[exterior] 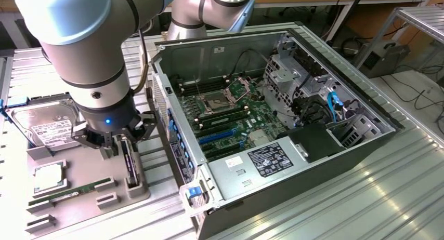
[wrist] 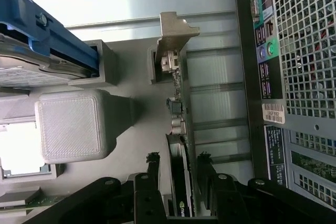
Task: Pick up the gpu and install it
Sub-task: 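Pick up the gpu and move the gpu toward the slot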
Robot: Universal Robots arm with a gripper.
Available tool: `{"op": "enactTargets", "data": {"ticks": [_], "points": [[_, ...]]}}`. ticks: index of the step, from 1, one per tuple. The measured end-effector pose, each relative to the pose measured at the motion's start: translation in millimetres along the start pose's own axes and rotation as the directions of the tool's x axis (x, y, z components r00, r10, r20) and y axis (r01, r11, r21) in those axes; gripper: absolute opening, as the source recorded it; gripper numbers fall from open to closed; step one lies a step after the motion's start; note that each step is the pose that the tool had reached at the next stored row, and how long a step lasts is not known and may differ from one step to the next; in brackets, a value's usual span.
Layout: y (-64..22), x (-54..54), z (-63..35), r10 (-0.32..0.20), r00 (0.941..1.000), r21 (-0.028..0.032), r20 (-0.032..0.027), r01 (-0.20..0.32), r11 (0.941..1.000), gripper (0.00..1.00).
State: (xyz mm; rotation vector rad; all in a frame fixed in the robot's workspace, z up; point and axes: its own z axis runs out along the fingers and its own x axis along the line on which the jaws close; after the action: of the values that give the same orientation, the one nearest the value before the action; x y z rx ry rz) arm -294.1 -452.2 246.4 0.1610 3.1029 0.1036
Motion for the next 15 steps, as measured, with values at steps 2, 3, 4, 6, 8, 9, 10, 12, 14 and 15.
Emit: {"op": "enactTargets", "data": {"ticks": [2,3,4,6,8,9,10,12,14,15], "points": [[0.0,0.0,0.2,0.0,1.0,0.0003,-0.0003,0.0,1.0,0.42],[0.1,0.0,0.4,0.0,1.0,0.0002,-0.0002,0.0,1.0,0.42],[0.1,0.1,0.6,0.0,1.0,0.0002,-0.0002,0.0,1.0,0.42],[0.1,0.1,0.8,0.0,1.0,0.0002,-0.0002,0.0,1.0,0.42],[0.0,0.1,0.9,0.0,1.0,0.0002,-0.0001,0.0,1.0,0.41],[0.0,0.1,0.8,0.0,1.0,0.0001,-0.0002,0.0,1.0,0.34],[0.0,0.1,0.9,0.0,1.0,0.0002,-0.0002,0.0,1.0,0.28],[0.0,0.1,0.8,0.0,1.0,0.0002,-0.0002,0.0,1.0,0.28],[0.0,0.1,0.9,0.0,1.0,0.0002,-0.0002,0.0,1.0,0.27],[0.0,0.1,0.9,-0.001,1.0,0.0002,-0.0002,0.001,1.0,0.27]]}}
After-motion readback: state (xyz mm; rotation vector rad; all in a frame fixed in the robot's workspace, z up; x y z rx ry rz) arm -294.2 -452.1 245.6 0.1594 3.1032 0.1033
